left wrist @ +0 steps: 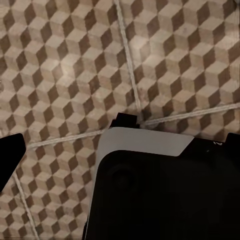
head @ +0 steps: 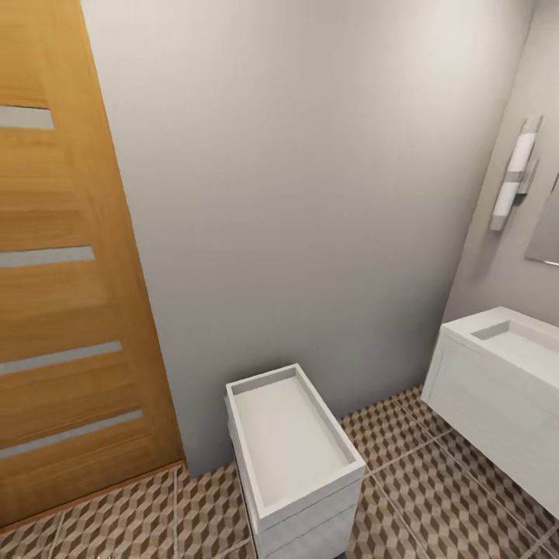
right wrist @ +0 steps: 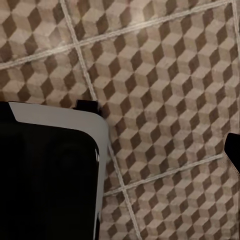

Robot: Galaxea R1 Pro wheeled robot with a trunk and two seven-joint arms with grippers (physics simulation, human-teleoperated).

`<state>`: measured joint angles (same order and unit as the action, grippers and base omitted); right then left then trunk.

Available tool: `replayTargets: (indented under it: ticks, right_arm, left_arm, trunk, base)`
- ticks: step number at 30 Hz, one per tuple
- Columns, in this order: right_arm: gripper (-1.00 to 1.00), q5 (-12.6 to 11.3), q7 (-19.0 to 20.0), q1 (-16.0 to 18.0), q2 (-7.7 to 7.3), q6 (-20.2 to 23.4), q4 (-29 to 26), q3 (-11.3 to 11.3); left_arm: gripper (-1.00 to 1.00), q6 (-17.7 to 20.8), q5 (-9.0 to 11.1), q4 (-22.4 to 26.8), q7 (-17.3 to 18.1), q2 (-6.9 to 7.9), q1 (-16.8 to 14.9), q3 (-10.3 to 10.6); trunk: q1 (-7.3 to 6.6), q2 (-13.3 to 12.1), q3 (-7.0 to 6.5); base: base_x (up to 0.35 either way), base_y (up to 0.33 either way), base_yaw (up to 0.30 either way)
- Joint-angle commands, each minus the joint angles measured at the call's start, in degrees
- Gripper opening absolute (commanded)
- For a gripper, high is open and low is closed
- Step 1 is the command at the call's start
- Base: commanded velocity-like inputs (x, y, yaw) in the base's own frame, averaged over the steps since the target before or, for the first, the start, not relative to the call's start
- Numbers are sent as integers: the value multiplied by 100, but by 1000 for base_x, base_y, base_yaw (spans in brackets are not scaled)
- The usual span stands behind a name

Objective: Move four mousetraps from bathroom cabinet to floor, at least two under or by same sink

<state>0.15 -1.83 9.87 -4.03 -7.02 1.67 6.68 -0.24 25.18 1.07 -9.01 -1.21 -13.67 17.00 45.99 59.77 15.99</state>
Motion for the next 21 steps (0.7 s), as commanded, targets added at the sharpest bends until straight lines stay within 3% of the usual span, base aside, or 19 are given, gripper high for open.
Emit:
replayTargets:
  ticks: [1,21]
  right_arm:
    - [100,2,-19,7,-2,-32,18,43]
    - [100,2,-19,5,4,-36,18,44]
  left_arm:
    - [100,-2,48,0,-21,-2,-4,49]
    - [100,-2,48,1,-20,-2,-4,49]
  trunk:
    - [0,5,7]
    - [0,5,7]
  base:
    - [0,0,297]
    - [0,0,297]
